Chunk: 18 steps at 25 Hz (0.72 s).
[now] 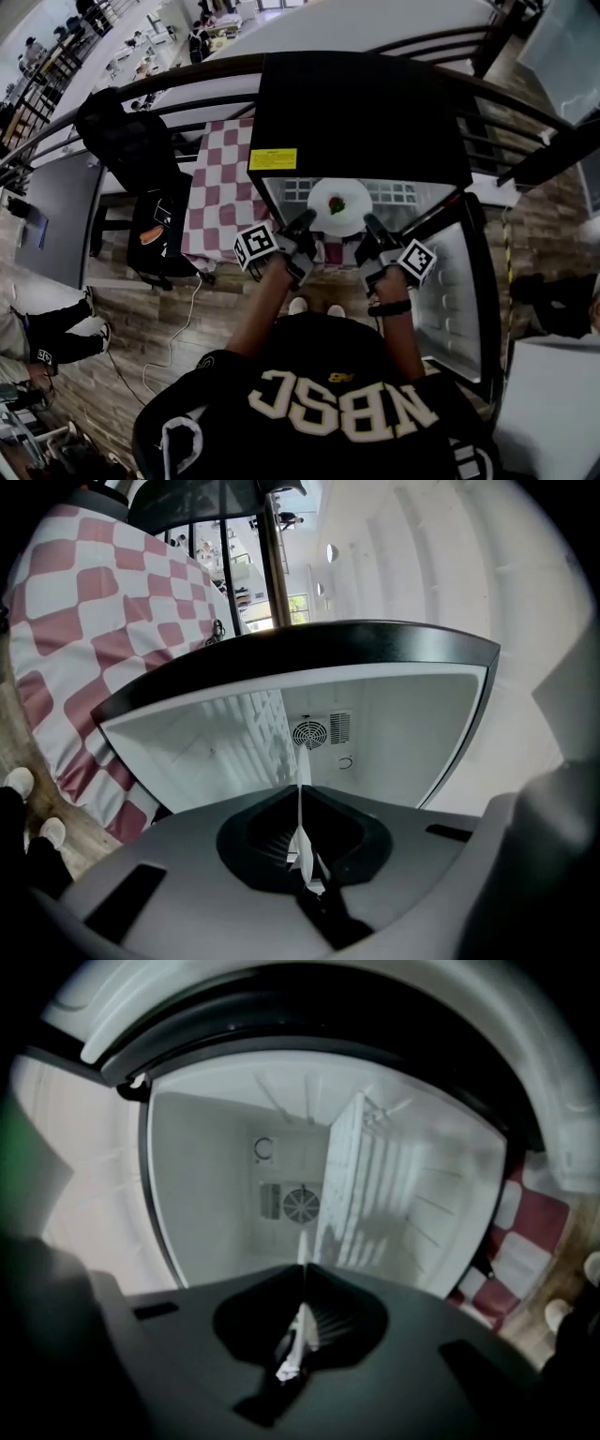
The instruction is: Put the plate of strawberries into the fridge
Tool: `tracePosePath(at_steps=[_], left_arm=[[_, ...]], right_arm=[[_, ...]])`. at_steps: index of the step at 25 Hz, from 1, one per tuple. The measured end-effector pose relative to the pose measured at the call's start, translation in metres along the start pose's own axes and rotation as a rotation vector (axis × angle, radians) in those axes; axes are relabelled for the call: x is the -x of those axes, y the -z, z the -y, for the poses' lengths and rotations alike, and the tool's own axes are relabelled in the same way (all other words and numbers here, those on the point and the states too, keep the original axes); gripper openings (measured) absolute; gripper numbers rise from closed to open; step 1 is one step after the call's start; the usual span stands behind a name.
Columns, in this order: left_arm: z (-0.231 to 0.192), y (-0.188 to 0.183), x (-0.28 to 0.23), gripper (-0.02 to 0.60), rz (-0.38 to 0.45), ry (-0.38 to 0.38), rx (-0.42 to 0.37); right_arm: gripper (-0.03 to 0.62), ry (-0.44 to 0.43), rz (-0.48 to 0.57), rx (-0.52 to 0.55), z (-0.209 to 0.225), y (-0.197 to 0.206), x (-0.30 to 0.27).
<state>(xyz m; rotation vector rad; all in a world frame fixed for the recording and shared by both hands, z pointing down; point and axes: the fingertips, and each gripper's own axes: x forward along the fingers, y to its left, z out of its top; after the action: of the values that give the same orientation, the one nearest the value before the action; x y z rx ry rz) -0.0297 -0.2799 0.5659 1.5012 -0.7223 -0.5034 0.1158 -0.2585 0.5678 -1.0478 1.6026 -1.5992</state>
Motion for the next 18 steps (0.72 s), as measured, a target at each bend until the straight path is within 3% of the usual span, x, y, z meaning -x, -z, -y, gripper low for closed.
tracePosePath(at_steps=[18], left_arm=[[-0.007,-0.016,-0.016,0.025,0.03,-0.035,0.002]], right_arm=[[0.026,0.04,0.031,0.016,0.004,-0.012,-0.022]])
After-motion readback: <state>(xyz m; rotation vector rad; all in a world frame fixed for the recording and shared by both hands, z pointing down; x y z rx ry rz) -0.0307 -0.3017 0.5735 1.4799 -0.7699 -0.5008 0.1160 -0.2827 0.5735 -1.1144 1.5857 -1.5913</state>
